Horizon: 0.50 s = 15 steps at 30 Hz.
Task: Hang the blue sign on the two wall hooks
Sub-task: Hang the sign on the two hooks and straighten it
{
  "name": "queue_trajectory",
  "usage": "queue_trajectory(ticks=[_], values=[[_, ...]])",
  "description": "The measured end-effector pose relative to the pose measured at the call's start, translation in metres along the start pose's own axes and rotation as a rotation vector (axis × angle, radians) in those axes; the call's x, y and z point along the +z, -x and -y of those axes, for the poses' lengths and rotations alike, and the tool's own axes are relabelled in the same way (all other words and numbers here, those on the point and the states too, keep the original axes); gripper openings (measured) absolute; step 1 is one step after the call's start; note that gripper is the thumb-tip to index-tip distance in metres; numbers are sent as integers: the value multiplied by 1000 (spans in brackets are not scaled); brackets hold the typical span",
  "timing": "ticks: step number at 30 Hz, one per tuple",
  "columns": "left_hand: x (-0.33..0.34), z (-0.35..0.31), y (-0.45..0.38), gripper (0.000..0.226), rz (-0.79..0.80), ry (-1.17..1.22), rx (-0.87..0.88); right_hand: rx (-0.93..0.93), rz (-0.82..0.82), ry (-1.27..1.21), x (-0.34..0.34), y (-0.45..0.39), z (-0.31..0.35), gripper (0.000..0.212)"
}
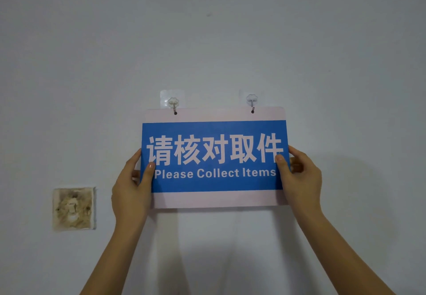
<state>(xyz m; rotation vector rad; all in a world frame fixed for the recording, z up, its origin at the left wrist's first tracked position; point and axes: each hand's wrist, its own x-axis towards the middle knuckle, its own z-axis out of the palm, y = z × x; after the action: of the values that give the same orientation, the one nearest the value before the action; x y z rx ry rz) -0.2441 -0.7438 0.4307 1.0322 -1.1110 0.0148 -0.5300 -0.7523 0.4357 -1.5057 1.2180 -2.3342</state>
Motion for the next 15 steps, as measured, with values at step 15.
queue_trajectory(ticks=[15], values=[[5, -2, -1, 48, -51, -145, 3, -37, -30, 99, -3, -8, 0, 26]])
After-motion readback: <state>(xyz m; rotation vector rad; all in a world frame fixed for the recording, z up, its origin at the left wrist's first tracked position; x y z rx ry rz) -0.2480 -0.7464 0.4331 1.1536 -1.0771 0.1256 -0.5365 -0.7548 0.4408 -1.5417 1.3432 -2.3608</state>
